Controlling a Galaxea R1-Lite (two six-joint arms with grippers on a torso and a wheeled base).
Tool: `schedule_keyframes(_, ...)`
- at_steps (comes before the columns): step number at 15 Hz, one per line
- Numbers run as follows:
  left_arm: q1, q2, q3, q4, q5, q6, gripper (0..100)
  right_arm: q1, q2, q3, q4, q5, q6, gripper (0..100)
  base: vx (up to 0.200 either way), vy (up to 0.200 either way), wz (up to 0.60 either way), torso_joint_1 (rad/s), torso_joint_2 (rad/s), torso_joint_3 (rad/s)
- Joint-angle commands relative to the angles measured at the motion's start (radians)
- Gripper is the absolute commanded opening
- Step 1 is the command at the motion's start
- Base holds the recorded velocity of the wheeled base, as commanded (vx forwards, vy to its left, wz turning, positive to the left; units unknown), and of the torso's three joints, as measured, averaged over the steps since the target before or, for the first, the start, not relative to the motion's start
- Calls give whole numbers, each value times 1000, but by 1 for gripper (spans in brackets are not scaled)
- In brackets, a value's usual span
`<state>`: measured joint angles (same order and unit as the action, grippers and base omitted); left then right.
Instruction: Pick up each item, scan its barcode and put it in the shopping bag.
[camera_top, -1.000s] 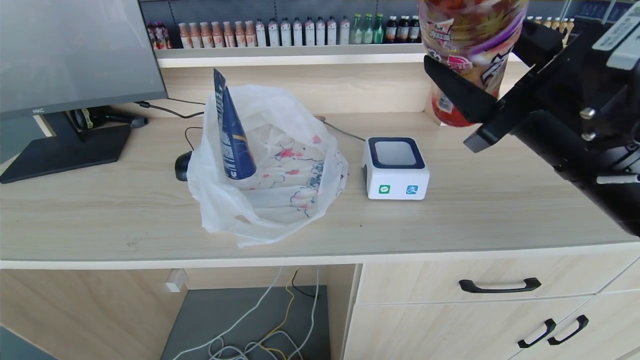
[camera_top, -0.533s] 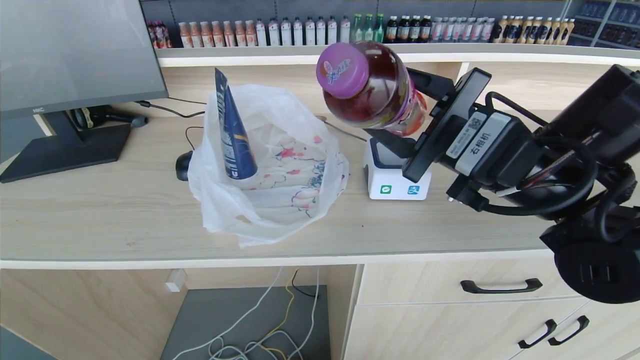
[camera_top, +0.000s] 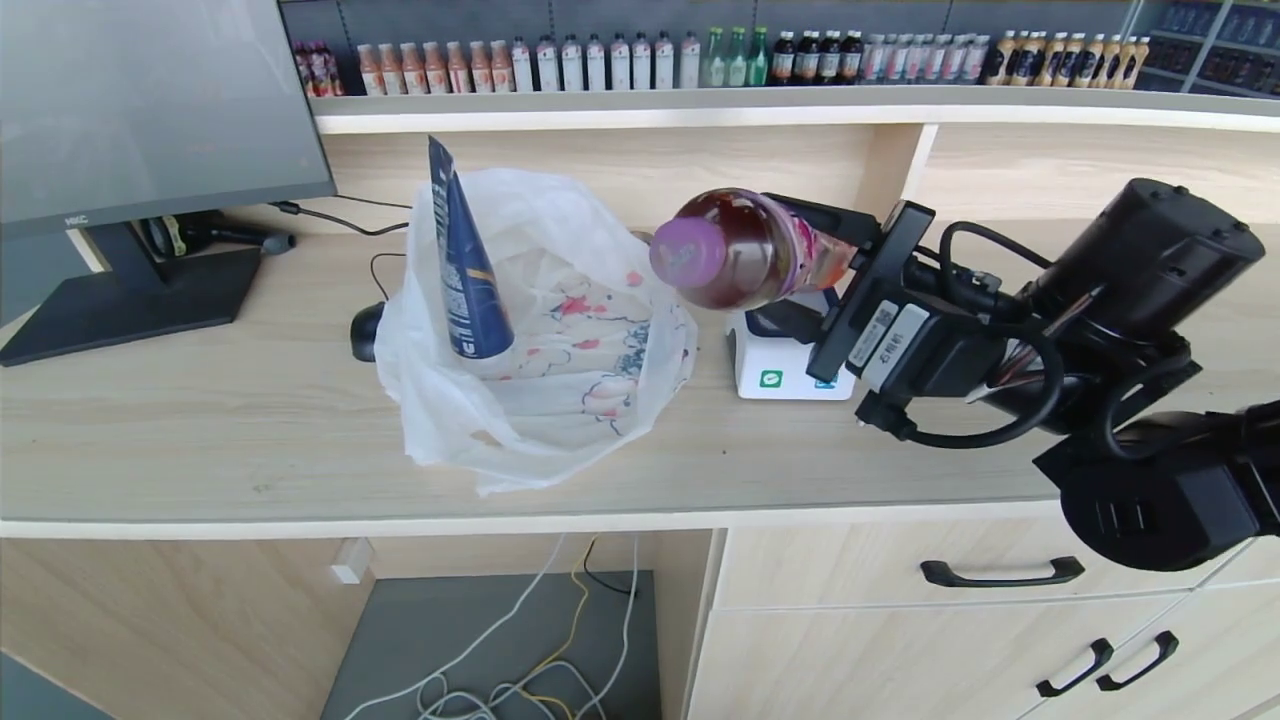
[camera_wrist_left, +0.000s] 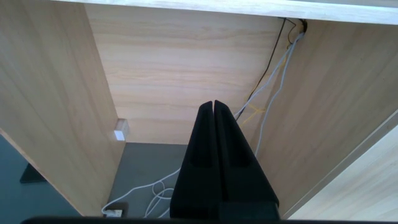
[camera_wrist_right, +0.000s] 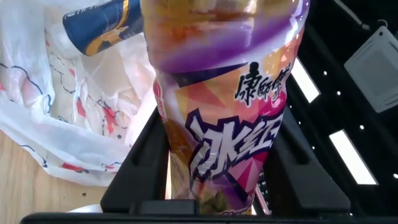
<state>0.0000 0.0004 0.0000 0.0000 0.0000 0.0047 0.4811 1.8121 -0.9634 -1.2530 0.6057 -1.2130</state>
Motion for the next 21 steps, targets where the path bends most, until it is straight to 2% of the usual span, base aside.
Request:
schedule_keyframes(1,0,0,0,0,0,0,0,-9,24,-1,0,6,-10,0,0,0,0,0,0,0)
schedule_keyframes(6,0,0,0,0,0,0,0,-33,42,0,0,19,-40,0,0,0,0,0,0,0)
schedule_keyframes(21,0,0,0,0,0,0,0,-33,62,0,0,19,-82,0,0,0,0,0,0,0)
